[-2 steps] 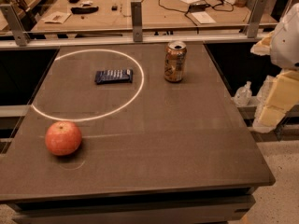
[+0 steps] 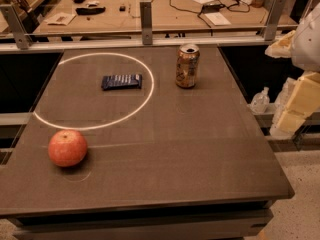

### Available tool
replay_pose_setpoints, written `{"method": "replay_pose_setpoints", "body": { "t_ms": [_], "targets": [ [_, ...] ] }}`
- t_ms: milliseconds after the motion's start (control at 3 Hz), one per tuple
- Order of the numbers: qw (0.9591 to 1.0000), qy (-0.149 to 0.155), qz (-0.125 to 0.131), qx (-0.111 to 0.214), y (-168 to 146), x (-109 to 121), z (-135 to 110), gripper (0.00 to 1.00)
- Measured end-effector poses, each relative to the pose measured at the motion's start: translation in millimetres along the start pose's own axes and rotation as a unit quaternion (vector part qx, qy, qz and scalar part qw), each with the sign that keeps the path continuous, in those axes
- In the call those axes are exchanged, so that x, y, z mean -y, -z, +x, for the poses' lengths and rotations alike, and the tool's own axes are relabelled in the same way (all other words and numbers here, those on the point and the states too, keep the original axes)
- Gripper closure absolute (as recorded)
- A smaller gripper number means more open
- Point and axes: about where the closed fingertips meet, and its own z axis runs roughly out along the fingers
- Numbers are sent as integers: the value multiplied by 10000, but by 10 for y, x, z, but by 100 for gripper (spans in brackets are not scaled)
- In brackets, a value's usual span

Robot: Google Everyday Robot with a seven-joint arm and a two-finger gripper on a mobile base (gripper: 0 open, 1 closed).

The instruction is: Move rxbar blueberry near apple

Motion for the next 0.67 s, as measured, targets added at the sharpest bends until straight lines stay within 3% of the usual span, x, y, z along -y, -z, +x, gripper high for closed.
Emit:
{"method": "replay_pose_setpoints", "body": {
  "t_ms": [333, 667],
  "targets": [
    [9956, -20, -143, 928, -26, 53, -70, 0],
    [9873, -134, -209, 1570, -59, 133, -226, 0]
  ]
}}
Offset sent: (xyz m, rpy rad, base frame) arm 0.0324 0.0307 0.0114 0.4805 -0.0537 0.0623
